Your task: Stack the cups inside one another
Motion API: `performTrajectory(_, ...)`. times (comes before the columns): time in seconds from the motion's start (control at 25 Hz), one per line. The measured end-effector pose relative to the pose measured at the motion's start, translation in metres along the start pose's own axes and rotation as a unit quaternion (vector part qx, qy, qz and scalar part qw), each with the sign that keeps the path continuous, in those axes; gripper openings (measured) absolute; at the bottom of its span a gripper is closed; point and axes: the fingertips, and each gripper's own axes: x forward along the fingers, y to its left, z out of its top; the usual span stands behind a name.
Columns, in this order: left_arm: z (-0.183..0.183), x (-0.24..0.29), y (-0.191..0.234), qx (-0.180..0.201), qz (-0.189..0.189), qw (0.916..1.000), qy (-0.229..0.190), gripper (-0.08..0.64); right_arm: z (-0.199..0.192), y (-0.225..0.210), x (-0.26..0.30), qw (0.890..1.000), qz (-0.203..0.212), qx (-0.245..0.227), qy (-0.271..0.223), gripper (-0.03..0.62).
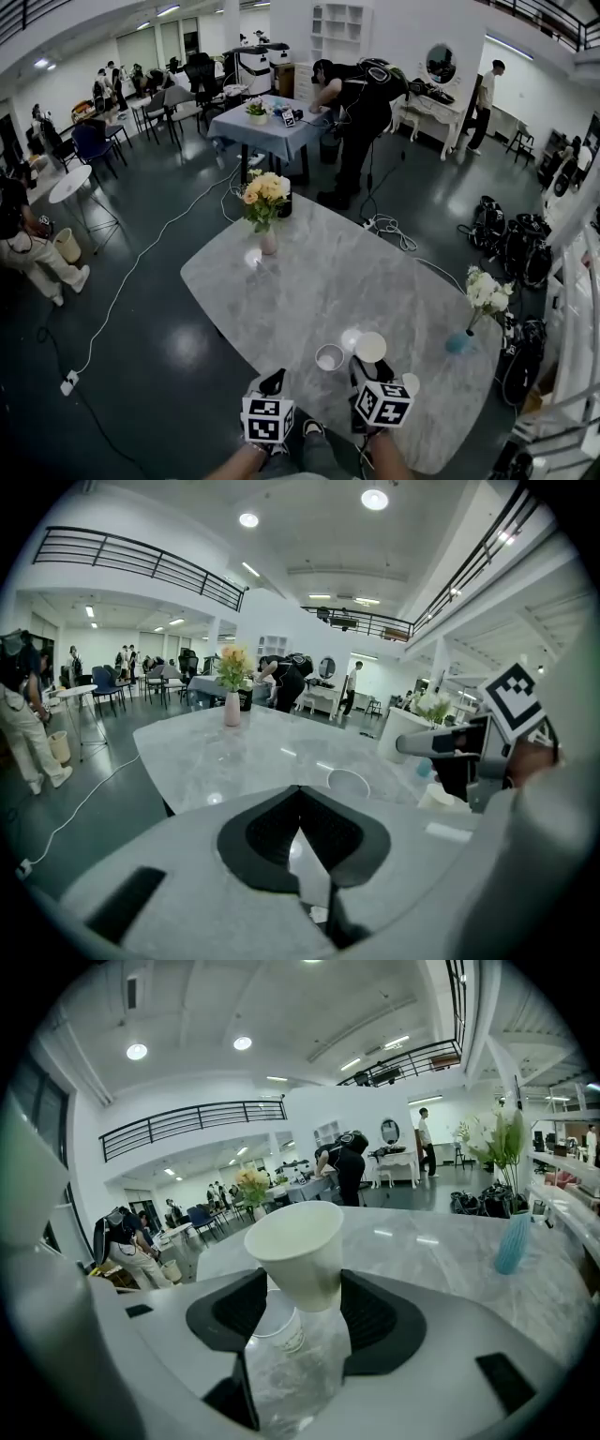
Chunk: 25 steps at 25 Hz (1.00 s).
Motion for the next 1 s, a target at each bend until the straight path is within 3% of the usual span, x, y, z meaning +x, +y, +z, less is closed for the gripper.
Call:
performTrajectory(0.52,-0.002,-0.022,0.017,-0.011,0.021,0.9996,-0.016,-0.003,-0.011,0.042,-0.004,0.999,0.035,-0.019,0.008,0.224)
performTrajectory(1.0,-0.018,-0.027,0.033,-0.032,0.043,0.9986,0.003,-0.003,-0.031,0.06,0.016,0.997,0.059,-0.026,0.037,0.224)
